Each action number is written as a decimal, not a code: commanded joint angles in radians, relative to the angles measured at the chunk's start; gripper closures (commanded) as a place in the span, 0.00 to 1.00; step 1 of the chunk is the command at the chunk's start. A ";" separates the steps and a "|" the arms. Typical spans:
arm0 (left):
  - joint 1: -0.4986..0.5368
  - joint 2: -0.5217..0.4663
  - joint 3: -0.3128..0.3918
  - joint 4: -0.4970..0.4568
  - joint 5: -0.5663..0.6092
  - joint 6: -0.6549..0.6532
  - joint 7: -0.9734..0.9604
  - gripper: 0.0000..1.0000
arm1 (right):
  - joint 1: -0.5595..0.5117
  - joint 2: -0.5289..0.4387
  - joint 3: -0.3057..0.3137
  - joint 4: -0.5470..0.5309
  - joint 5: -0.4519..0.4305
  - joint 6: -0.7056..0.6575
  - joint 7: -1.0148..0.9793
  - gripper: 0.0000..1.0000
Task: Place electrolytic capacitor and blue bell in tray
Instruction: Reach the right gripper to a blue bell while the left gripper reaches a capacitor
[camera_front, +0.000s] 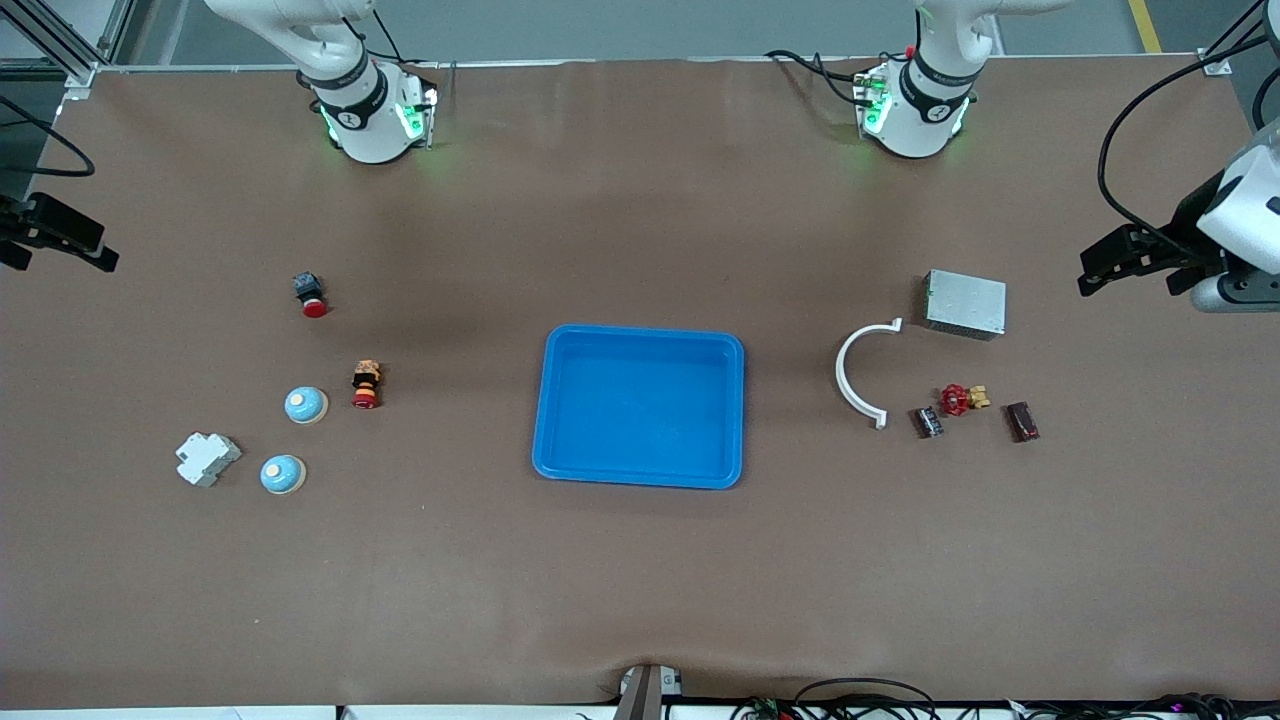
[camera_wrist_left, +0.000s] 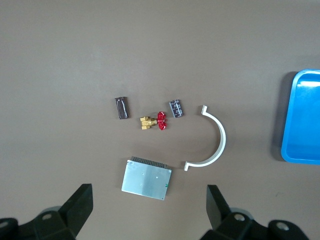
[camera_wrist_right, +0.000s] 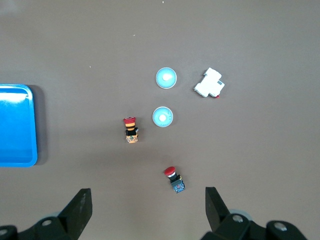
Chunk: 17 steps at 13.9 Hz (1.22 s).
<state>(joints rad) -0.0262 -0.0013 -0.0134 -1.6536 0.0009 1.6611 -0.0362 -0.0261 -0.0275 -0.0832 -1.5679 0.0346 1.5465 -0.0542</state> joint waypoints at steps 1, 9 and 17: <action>0.003 0.072 0.000 0.037 0.005 -0.009 0.002 0.00 | 0.005 -0.029 0.000 -0.041 -0.007 0.012 0.014 0.00; -0.020 0.308 -0.002 0.089 0.005 0.014 -0.011 0.00 | 0.005 -0.048 0.000 -0.388 -0.005 0.383 -0.004 0.00; -0.041 0.469 -0.007 0.106 0.007 0.177 -0.132 0.00 | 0.003 0.224 0.000 -0.365 -0.004 0.635 -0.018 0.00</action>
<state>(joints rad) -0.0481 0.4342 -0.0197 -1.5758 0.0008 1.8311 -0.0782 -0.0261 0.1444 -0.0828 -1.9857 0.0348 2.1820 -0.0668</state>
